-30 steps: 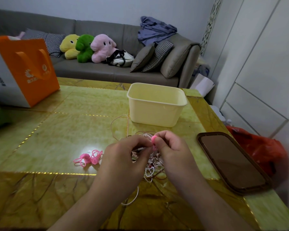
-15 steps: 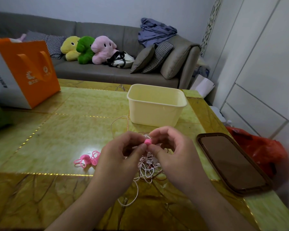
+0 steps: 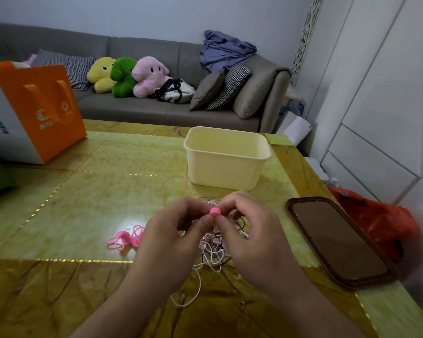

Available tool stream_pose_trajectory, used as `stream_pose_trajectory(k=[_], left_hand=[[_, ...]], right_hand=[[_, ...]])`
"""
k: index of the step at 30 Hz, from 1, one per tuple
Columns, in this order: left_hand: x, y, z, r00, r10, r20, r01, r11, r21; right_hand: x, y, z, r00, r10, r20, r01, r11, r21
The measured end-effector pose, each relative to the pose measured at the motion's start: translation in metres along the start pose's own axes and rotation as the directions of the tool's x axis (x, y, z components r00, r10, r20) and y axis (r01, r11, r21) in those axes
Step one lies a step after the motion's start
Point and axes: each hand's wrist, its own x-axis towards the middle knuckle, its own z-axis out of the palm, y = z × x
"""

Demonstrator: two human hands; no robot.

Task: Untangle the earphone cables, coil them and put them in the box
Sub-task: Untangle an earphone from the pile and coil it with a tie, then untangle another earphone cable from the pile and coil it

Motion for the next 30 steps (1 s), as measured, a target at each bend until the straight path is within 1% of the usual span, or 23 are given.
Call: stream_pose_trajectory(k=[2,3,5,8,12,14,16,19,22,23,25,28,30], left_hand=[[0.001,-0.001,-0.001,0.999,-0.021,-0.032,0.021,1.000,-0.002],[0.002,-0.001,-0.001,0.998,-0.036,-0.048,0.036,0.999,-0.004],[0.002,0.001,-0.001,0.996,-0.063,-0.064,0.062,0.998,-0.016],[0.005,0.004,0.001,0.996,-0.083,-0.042,0.082,0.997,-0.016],[0.028,0.005,0.005,0.991,-0.129,-0.041,0.131,0.991,0.037],[0.054,0.005,0.007,0.988,-0.154,-0.015,0.155,0.977,0.146],[0.084,0.002,0.009,0.988,-0.153,0.010,0.142,0.938,0.316],[0.133,-0.008,0.015,0.988,-0.151,0.016,0.119,0.833,0.541],[0.164,-0.019,0.019,0.978,-0.205,0.030,0.124,0.694,0.710],[0.168,-0.023,0.019,0.977,-0.210,0.028,0.120,0.657,0.745],[0.167,-0.030,0.021,0.984,-0.180,0.011,0.108,0.635,0.765],[0.148,-0.036,0.021,0.994,-0.108,-0.017,0.083,0.641,0.763],[0.132,-0.037,0.020,0.997,-0.074,-0.012,0.059,0.666,0.743]], right_hand=[[0.000,-0.001,0.000,0.992,0.105,0.072,-0.112,0.989,0.098],[0.000,0.000,0.000,0.984,0.142,0.107,-0.155,0.981,0.117],[0.000,0.002,0.001,0.976,0.181,0.123,-0.193,0.978,0.084],[0.002,0.006,0.001,0.964,0.258,0.070,-0.264,0.961,0.088],[0.006,0.017,-0.011,0.919,0.388,-0.064,-0.384,0.921,0.066],[0.008,0.024,-0.019,0.895,0.430,-0.120,-0.426,0.903,0.060],[0.009,0.031,-0.026,0.880,0.444,-0.168,-0.434,0.896,0.091],[0.012,0.040,-0.034,0.850,0.492,-0.189,-0.461,0.868,0.185],[0.013,0.048,-0.036,0.837,0.523,-0.163,-0.489,0.847,0.208],[0.014,0.050,-0.037,0.833,0.530,-0.159,-0.495,0.842,0.215],[0.015,0.055,-0.038,0.826,0.541,-0.160,-0.498,0.832,0.245],[0.020,0.055,-0.040,0.824,0.543,-0.165,-0.481,0.822,0.303],[0.029,0.051,-0.041,0.819,0.542,-0.187,-0.475,0.825,0.306]])
